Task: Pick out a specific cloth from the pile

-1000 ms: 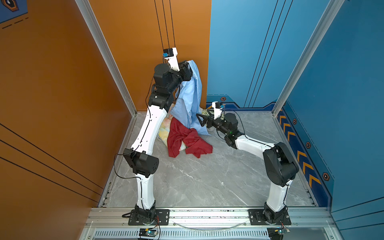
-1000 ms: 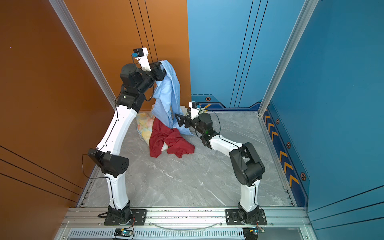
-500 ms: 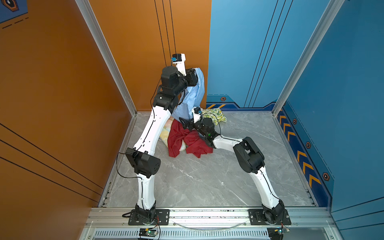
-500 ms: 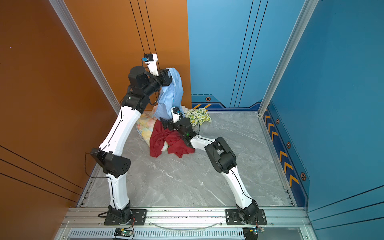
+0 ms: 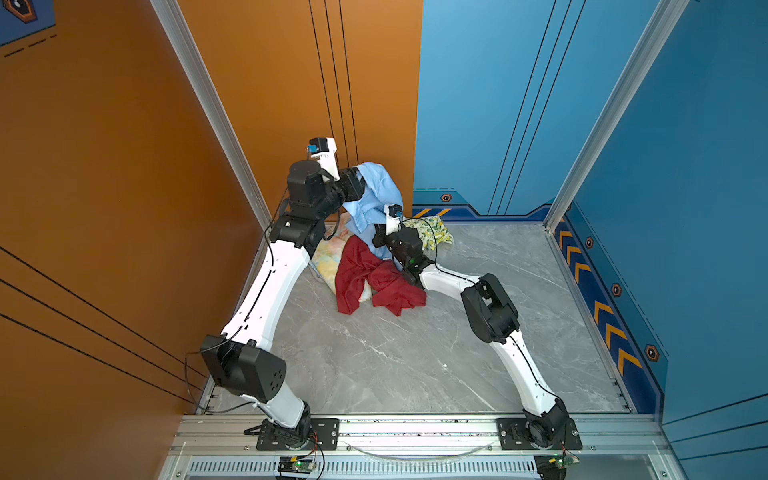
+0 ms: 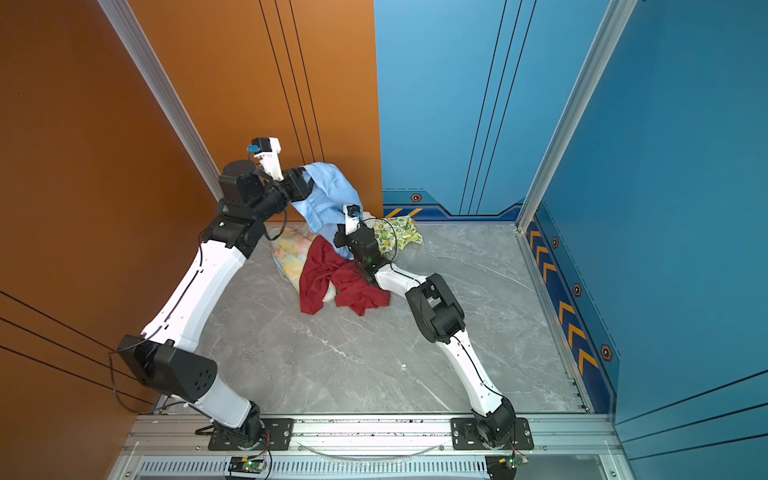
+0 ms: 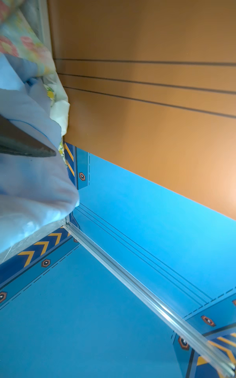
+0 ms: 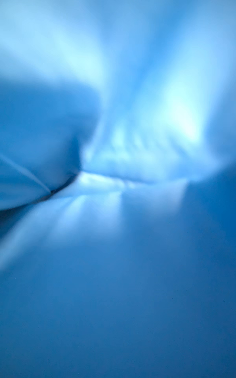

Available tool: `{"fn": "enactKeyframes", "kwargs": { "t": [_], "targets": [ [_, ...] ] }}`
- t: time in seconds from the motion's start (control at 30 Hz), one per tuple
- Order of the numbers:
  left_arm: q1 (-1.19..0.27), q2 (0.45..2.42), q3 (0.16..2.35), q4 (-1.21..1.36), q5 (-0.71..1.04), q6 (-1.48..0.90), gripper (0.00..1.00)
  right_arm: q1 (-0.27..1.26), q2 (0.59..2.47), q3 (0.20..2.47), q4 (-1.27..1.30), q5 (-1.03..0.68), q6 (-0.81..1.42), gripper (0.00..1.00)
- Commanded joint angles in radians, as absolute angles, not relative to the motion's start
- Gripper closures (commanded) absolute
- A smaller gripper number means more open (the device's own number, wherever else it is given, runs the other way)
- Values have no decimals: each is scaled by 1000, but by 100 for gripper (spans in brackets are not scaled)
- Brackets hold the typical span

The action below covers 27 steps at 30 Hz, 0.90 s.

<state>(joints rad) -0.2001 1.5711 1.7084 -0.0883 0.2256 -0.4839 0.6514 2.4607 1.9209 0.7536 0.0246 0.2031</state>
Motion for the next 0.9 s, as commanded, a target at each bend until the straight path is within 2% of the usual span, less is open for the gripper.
{"fn": "enactKeyframes", "kwargs": {
  "t": [0.0,0.2,0.47,0.63,0.77,0.87],
  "targets": [
    [-143,1519,1556,37,243,-560,100,638,2359,1905,765,35,243,100],
    [-88,1473,1383,44,192,-560,100,640,2310,1912,733,-3,266,100],
    [-43,1510,1314,-14,138,-571,98,640,2283,1956,680,-39,279,100],
    [-56,1547,1318,-119,115,-558,76,635,2283,2013,650,-41,266,100],
    [-74,1555,1321,-179,119,-525,47,629,2281,2064,620,-37,249,100],
    [-90,1558,1325,-244,113,-493,34,626,2284,2109,612,-43,248,100]
  ]
}}
